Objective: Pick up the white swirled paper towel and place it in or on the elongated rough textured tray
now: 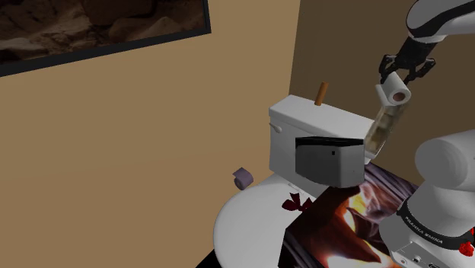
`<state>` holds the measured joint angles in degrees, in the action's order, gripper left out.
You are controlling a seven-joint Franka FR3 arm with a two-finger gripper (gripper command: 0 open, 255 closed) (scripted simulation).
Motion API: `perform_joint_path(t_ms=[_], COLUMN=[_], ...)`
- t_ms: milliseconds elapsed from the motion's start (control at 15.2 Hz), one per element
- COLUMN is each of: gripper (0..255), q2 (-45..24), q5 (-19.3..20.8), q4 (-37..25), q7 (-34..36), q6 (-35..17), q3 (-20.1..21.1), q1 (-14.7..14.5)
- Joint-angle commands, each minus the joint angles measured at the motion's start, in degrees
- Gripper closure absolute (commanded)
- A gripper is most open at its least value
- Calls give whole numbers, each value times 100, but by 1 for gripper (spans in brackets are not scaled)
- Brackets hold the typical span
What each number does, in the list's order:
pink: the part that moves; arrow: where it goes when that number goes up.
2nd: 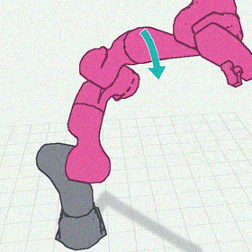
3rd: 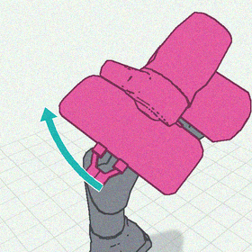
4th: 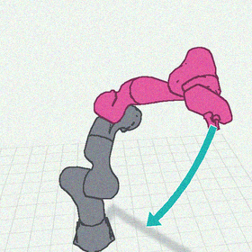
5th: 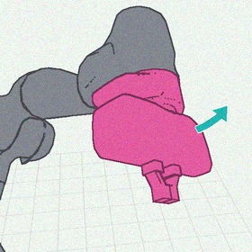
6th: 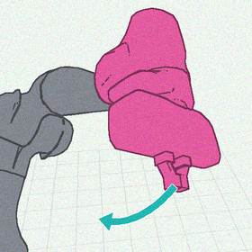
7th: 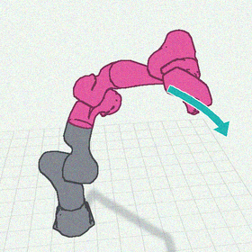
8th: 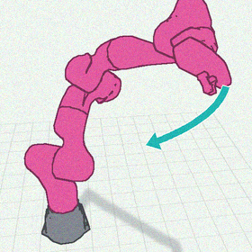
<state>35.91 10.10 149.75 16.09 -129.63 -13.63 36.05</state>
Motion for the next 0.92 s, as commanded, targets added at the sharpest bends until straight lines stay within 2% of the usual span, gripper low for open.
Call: perform_joint_path(t_ms=[0, 858], gripper=[255, 255], q2=[183, -320], q5=[60, 185], q4=[155, 862], q7=[-114, -94], q6=[18, -1188], q3=[-87, -248], q1=[81, 122])
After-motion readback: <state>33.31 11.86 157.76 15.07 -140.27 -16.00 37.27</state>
